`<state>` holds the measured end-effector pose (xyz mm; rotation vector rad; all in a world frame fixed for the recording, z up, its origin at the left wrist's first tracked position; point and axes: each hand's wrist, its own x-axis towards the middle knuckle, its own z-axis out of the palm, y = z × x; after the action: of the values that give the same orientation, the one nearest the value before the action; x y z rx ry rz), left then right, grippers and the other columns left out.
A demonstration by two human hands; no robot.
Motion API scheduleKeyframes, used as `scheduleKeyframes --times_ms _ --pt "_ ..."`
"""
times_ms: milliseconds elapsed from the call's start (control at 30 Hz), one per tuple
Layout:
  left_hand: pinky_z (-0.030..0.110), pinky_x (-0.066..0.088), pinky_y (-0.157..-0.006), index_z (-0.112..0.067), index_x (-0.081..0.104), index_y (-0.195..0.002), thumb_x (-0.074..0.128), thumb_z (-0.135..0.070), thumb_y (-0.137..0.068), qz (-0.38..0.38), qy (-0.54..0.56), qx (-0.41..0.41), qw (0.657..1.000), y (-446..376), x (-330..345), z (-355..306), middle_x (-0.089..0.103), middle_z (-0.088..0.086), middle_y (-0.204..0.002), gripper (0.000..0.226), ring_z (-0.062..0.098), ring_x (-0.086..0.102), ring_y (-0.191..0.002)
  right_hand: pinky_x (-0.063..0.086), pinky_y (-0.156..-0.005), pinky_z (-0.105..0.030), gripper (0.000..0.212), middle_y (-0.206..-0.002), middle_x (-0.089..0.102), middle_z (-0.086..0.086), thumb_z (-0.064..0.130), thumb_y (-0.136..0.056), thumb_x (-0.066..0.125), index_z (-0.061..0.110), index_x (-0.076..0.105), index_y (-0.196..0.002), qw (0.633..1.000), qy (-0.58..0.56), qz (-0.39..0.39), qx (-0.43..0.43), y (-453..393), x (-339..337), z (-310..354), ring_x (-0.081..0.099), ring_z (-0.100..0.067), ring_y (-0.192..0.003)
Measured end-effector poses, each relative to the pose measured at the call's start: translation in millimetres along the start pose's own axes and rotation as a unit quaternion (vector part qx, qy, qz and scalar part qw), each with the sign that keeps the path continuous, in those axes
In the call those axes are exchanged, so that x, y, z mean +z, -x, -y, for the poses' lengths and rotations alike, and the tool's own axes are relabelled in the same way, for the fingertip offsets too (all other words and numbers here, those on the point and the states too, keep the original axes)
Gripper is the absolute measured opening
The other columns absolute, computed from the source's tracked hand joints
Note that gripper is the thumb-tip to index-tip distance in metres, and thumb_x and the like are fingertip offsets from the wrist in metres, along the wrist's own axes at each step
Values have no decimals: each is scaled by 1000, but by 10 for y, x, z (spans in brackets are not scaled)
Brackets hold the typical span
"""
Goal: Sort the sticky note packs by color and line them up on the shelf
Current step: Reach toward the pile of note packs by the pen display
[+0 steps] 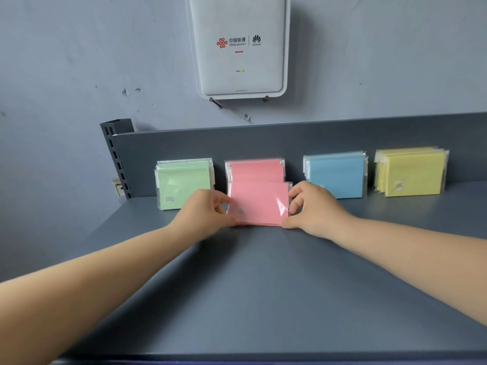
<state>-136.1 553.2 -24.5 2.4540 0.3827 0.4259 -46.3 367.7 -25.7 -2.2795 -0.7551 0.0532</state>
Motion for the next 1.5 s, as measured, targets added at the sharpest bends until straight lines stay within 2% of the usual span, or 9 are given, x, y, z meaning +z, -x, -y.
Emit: scheduleKeyframes --times_ms 133,433,633,733,967,1067,1200,1333,1500 --pt "10 35 -47 -8 62 -107 69 -6 -75 -49 -7 21 999 -171 2 57 54 -4 -56 32 3 48 -51 50 -75 -37 36 -82 61 3 13 -76 71 14 44 -99 996 55 -71 -16 -174 131 89 57 -20 -84" --pt "27 39 -65 -12 51 -89 69 -16 -80 -47 -59 32 997 -467 20 126 49 -4 -70 21 21 50 -73 49 -68 -35 36 -96 63 -5 20 -84 65 9 40 -107 976 177 -125 21 -478 206 155 61 -27 -87" --pt "27 36 -55 -13 46 -60 69 -26 -80 0 -119 24 993 -502 -47 148 53 4 -66 33 22 48 -63 41 -63 -32 42 -93 56 -4 25 -84 66 8 36 -109 974 194 -116 36 -450 197 216 53 -27 -80" --pt "25 33 -49 -14 46 -58 66 -21 -80 6 -125 23 992 -492 -111 123 48 1 -60 30 22 47 -61 40 -62 -32 49 -91 52 -3 27 -85 65 7 35 -117 968 226 -103 35 -394 163 265 51 -26 -78" --pt "27 40 -64 -16 53 -75 58 -20 -82 36 -234 72 969 -365 -21 -28 56 3 -82 9 28 57 -82 34 -59 -31 28 -91 48 -1 33 -89 57 14 36 -89 941 334 -42 34 -178 125 295 47 -24 -80" --pt "30 43 -68 -10 59 -89 49 -21 -88 16 -272 72 960 -372 99 -20 61 11 -98 15 33 60 -90 24 -49 -25 25 -87 49 0 29 -90 53 17 40 -72 940 329 -52 69 -232 181 259 48 -24 -77" --pt "31 42 -69 -7 61 -98 48 -24 -90 -15 -286 58 956 -463 132 1 62 12 -104 23 33 60 -93 23 -47 -23 4 -86 50 0 13 -85 53 15 50 -85 933 342 -65 89 -373 213 280 50 -23 -74" --pt "30 41 -68 -8 61 -103 49 -23 -91 -23 -288 43 956 -498 173 13 62 11 -106 23 33 60 -95 36 -60 -27 13 -103 58 -5 8 -86 53 12 56 -98 927 360 -49 91 -391 216 338 58 -26 -90" --pt "30 41 -67 -9 60 -101 48 -17 -88 -25 -284 33 958 -516 198 12 62 10 -104 20 33 60 -93 38 -67 -28 24 -111 59 -7 3 -85 48 8 57 -107 927 357 -49 99 -399 227 357 59 -26 -101"
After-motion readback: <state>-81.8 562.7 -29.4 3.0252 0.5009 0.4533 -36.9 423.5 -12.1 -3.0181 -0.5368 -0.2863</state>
